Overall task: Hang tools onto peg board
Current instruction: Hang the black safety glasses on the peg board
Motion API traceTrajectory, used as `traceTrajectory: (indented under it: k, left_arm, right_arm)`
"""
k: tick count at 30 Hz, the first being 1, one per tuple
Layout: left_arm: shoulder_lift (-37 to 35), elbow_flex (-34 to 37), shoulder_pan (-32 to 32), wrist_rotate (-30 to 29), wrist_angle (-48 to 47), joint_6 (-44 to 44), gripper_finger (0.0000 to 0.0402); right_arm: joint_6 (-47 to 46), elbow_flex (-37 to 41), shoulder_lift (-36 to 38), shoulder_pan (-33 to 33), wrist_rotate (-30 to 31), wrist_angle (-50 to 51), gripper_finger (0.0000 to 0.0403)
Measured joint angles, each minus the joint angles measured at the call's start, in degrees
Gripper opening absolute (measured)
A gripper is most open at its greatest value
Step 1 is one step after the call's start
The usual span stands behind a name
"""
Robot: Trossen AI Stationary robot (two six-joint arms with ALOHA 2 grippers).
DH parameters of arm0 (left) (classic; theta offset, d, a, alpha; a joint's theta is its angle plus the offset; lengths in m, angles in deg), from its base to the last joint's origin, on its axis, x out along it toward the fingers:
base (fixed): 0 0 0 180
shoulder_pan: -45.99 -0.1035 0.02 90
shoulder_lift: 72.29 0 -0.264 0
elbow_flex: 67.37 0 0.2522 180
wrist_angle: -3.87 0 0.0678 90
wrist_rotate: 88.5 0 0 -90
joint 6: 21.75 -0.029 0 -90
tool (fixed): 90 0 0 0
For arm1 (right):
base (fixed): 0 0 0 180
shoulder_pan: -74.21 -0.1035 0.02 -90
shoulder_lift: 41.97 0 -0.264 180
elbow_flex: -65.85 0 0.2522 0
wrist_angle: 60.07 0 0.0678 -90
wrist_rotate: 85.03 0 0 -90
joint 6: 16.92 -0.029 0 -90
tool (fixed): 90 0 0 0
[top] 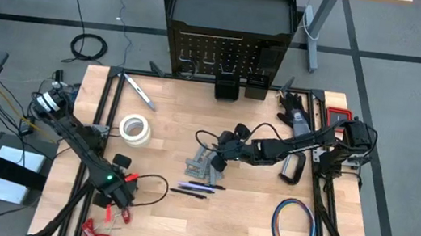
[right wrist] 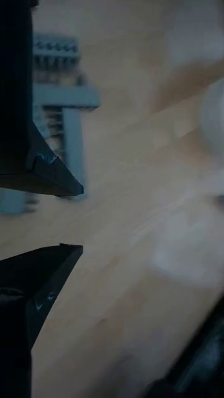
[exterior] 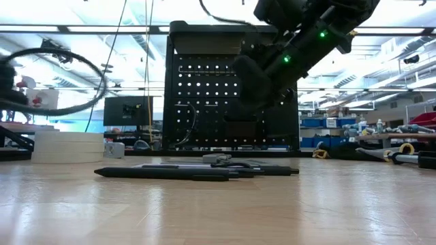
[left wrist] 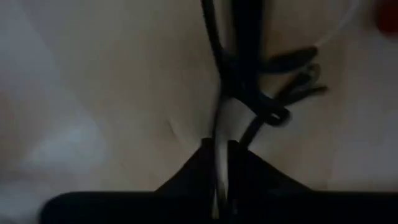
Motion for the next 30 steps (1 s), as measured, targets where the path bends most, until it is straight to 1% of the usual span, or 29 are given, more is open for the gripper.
traceTrajectory:
  k: [2, 7, 11, 13, 16, 18, 20, 24, 28, 30]
  left_arm:
    - [-0.78, 0.03, -1.27, -2.97, 0.83, -0.75, 0.0012]
    - [-4.88, 0.03, -4.73, -12.51, 5.07, -5.49, 0.0009]
    - [-10.44, 0.07, -7.93, -20.47, 9.12, -9.53, 0.0005]
    - [-13.85, 0.06, -9.54, -24.13, 12.63, -12.40, 0.0005]
    - [-18.26, 0.64, -11.89, -26.84, 19.92, -18.16, 0.0005]
    - [-20.80, 2.36, -13.78, -26.82, 28.40, -22.73, 0.0005]
    - [-22.55, 4.88, -15.59, -25.06, 36.47, -26.66, 0.0005]
    - [-23.17, 9.62, -19.50, -18.24, 52.99, -32.66, 0.0005]
    - [-21.44, 13.20, -22.81, -11.70, 65.82, -35.65, 0.0005]
    - [-21.01, 14.50, -24.18, -9.51, 69.36, -35.96, 0.0005]
  right_arm:
    - [2.80, 0.00, 0.00, -0.52, -0.10, -4.14, 0.0147]
    - [9.91, -0.07, 0.09, -1.94, -3.73, -16.08, 0.0147]
    - [13.15, -0.07, 0.11, -2.64, -4.45, -17.58, 0.0147]
    - [13.79, -0.07, 0.09, -3.03, -4.69, -17.79, 0.0147]
    - [15.66, -0.04, 0.09, -3.32, -9.43, -21.49, 0.0147]
    - [17.04, -0.04, 0.09, -3.76, -13.45, -26.05, 0.0147]
    - [17.91, -0.04, 0.09, -4.13, -17.65, -29.98, 0.0148]
    - [18.05, -0.04, 0.09, -4.24, -24.97, -36.36, 0.0153]
    - [17.55, -0.22, 0.09, -2.58, -32.32, -39.58, 0.0159]
    - [16.10, -1.31, 0.02, -1.22, -36.84, -38.96, 0.0162]
